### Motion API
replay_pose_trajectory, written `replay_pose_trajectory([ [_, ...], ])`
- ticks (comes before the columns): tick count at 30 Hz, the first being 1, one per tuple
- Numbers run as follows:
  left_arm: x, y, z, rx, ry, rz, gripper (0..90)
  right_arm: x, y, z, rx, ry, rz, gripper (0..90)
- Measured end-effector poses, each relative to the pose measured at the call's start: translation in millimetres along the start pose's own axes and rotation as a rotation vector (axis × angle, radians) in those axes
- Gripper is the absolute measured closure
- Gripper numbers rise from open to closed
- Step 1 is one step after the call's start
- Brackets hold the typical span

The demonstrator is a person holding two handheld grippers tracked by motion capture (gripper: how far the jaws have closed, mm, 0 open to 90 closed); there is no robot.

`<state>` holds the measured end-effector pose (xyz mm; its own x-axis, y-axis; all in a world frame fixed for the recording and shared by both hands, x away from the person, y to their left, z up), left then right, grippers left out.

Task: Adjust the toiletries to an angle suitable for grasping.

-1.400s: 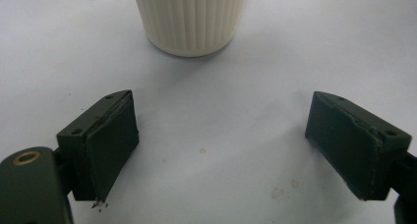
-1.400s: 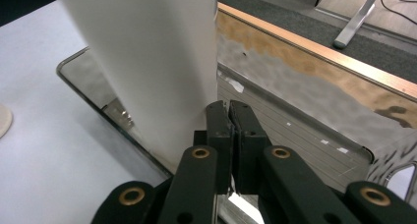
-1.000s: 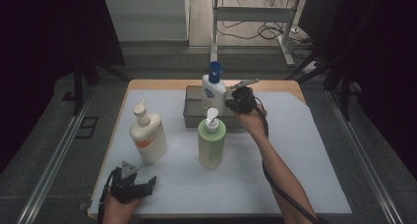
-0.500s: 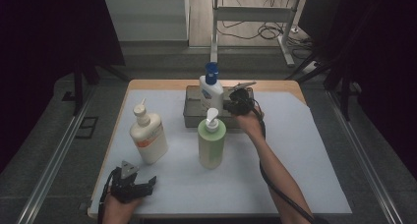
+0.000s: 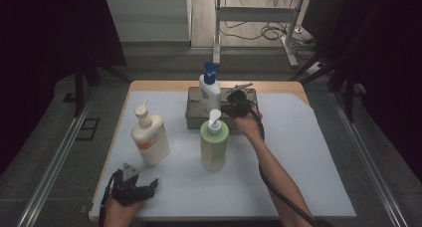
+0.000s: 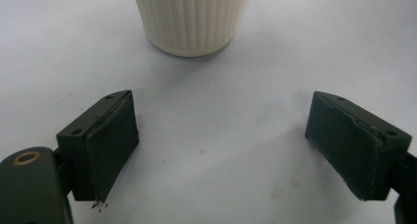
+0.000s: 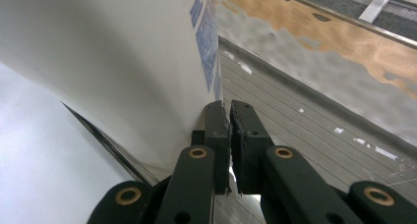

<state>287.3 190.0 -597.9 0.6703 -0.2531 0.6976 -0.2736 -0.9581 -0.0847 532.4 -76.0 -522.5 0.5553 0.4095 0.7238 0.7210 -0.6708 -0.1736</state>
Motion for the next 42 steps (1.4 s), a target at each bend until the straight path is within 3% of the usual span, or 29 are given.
replay_pose_trajectory([
  [5,0.0,0.0,0.0,0.001,0.0,0.0,11.9,0.5,0.1,3.2,-0.002,-0.002,-0.003,84.9],
  [11,0.1,0.1,0.0,0.0,0.0,-0.001,11.9,7.3,0.5,5.0,0.021,0.015,0.025,84.9],
  [27,0.3,0.1,0.2,-0.001,0.001,-0.001,11.9,12.2,3.2,18.8,0.031,-0.017,0.022,86.0],
  [34,0.3,0.1,0.2,-0.001,0.0,0.0,11.9,14.5,-2.0,23.0,0.051,-0.011,0.035,86.3],
  [42,0.3,0.0,0.2,-0.001,0.0,0.0,11.9,16.1,-12.4,30.6,0.068,-0.029,0.012,86.1],
])
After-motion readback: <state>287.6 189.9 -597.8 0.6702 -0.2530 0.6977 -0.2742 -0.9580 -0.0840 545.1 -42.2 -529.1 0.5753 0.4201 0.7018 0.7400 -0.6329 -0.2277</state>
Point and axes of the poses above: each handheld gripper's, and its own axes: z roughly forward along the jaws, x roughly out of its top, y roughly to its right, the point moved 10 cm from there along z, roughly forward along the jaws, and after that the axes turned 9 degrees about x, right-handed, at the moved point
